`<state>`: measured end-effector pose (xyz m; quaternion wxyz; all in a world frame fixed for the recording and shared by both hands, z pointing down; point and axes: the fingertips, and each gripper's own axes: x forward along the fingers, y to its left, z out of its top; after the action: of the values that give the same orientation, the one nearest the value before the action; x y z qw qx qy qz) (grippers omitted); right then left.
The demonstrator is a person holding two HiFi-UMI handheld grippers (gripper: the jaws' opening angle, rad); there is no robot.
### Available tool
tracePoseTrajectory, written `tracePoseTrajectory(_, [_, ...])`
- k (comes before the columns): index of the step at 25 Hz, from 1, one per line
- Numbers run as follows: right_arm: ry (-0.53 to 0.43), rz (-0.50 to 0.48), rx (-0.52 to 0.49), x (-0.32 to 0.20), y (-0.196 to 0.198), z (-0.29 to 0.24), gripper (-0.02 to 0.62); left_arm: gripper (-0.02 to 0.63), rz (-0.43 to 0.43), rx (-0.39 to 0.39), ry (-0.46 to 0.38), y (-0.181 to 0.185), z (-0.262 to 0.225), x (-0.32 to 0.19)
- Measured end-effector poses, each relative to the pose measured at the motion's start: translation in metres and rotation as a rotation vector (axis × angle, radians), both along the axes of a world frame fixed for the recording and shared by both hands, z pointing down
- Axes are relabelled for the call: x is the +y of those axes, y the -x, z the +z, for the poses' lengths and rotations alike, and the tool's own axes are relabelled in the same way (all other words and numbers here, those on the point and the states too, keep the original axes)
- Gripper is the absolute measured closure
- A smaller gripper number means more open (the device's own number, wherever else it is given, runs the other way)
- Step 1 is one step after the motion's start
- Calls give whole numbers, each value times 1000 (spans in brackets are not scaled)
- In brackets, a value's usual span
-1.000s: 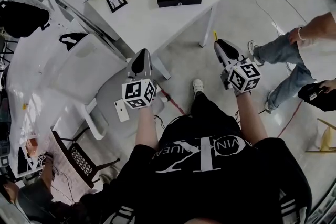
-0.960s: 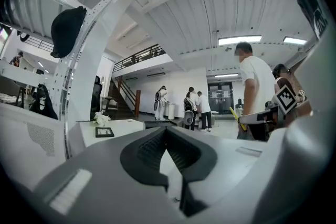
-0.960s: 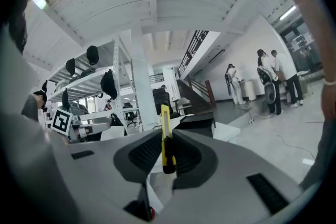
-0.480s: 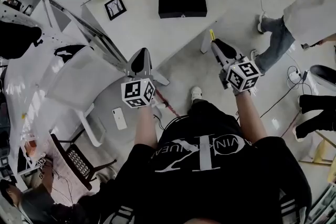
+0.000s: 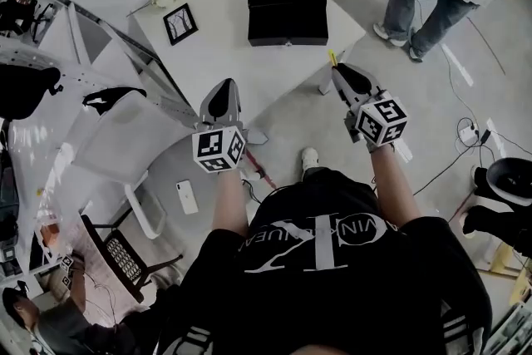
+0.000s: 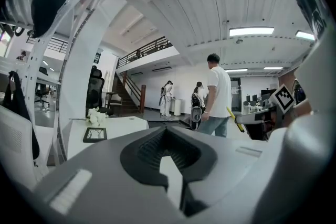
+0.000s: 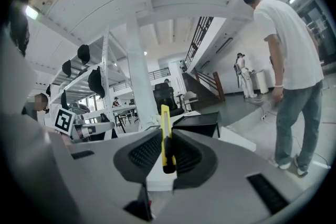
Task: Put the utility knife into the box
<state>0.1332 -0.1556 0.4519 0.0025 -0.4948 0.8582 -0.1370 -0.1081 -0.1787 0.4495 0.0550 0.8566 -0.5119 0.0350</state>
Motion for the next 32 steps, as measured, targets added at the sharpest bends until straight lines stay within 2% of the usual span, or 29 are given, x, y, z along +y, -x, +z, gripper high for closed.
tracePoseTrajectory(11, [-5,-33,-9,-47,-23,2,526,595,-5,-6,-20,-32,-3,-42])
tracePoseTrajectory(20, [9,-89,-1,-79,-11,5,526,595,-28,-22,-4,-27,2,-60])
tracePoseTrajectory(32, [82,-202,195,-148,33,28,526,595,-46,-22,37,-3,21,-118])
